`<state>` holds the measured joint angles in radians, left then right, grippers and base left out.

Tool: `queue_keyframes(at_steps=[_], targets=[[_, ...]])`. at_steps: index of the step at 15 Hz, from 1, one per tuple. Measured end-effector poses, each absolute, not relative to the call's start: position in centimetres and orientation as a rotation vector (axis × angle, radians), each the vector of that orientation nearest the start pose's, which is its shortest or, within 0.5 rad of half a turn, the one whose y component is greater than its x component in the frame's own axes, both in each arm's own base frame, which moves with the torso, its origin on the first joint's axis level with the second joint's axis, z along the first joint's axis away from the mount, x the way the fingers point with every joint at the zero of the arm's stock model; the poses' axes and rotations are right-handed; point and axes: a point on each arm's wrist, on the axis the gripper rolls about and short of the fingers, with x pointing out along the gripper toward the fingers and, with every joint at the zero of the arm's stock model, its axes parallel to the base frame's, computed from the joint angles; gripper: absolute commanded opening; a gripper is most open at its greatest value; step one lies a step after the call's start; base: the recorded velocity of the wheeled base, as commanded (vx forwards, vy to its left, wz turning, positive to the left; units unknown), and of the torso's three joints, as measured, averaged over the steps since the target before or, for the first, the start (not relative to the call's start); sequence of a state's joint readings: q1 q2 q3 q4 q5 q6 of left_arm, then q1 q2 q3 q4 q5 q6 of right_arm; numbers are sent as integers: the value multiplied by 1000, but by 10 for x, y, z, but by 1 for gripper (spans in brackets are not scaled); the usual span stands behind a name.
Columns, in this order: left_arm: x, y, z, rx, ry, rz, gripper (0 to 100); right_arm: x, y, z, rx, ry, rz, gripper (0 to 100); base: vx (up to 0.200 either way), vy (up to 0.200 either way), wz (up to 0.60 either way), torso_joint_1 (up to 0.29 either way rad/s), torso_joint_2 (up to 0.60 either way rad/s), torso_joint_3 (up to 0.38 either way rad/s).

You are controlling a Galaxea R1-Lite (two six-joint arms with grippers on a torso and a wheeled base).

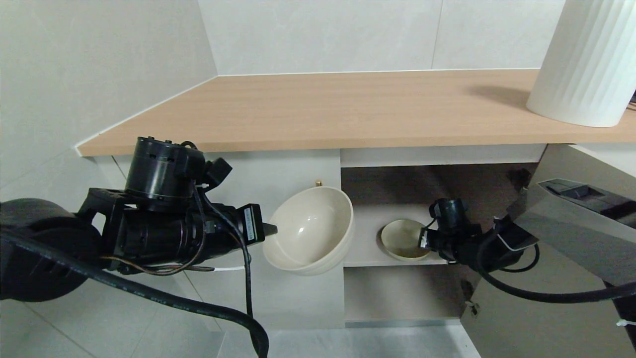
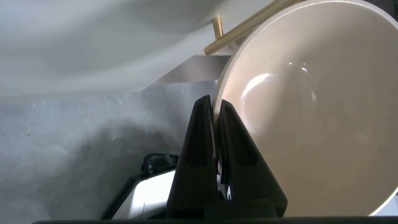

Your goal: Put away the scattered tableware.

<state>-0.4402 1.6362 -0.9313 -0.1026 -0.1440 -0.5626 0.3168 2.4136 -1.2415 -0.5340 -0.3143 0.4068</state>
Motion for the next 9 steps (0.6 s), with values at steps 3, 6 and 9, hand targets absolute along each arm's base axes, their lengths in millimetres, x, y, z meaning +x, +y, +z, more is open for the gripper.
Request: queue_keyframes(at_steps=[3,6,9], targets=[[258,-125,184,-439,746,-379,0,428,131,7,206,567,-118,0,0,0,0,0,0,0],[260,-126,183,-438,751,-377,0,434,126,7,215,552,-139,0,0,0,0,0,0,0],[261,-127,180,-437,759,-374,0,436,125,6,217,545,-157,0,0,0,0,0,0,0]])
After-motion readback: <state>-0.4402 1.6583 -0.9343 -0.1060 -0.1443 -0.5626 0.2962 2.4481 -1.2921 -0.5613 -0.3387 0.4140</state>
